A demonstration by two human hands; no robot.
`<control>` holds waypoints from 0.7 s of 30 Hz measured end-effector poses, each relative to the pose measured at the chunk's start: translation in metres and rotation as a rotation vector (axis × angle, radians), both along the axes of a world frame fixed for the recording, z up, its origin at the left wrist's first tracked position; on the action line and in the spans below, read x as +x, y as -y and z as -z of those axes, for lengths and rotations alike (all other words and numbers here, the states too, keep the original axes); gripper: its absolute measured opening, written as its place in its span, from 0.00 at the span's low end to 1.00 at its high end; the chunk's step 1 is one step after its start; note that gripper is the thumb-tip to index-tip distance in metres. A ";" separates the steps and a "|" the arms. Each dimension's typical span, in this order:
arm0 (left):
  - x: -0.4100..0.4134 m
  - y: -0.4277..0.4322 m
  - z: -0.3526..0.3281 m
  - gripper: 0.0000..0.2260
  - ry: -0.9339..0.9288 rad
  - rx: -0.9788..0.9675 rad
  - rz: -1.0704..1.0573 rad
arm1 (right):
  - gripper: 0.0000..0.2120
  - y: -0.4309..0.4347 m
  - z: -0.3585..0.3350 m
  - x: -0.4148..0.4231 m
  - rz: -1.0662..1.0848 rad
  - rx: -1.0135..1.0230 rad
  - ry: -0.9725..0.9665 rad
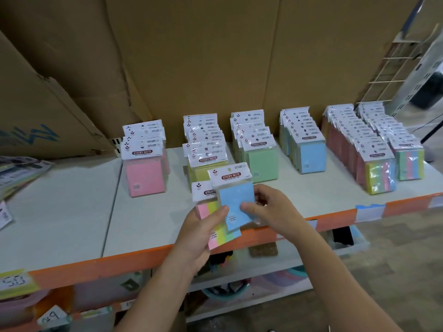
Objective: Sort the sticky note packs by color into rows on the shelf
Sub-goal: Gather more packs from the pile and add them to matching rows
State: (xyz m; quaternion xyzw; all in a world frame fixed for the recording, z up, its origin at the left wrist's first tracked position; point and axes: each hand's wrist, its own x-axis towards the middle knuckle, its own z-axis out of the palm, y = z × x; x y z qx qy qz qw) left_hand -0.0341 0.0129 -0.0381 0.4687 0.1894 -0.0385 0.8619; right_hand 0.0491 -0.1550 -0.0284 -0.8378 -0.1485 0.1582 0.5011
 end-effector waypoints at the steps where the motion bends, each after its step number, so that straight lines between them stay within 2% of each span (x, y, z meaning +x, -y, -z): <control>1: 0.005 0.008 0.000 0.14 -0.016 -0.003 -0.006 | 0.06 0.012 0.000 0.006 0.069 0.014 -0.011; 3: 0.014 0.024 0.000 0.09 -0.063 -0.009 -0.016 | 0.04 0.043 0.001 0.024 0.195 0.026 0.014; 9: 0.035 0.077 0.001 0.10 -0.085 0.001 0.019 | 0.04 0.126 0.007 0.093 0.455 -0.145 0.165; 17: 0.058 0.134 0.004 0.11 -0.094 0.058 -0.014 | 0.21 0.148 0.022 0.139 0.465 -0.293 0.245; 21: 0.066 0.160 0.007 0.10 -0.101 0.087 -0.073 | 0.23 0.146 0.024 0.148 0.429 -0.253 0.267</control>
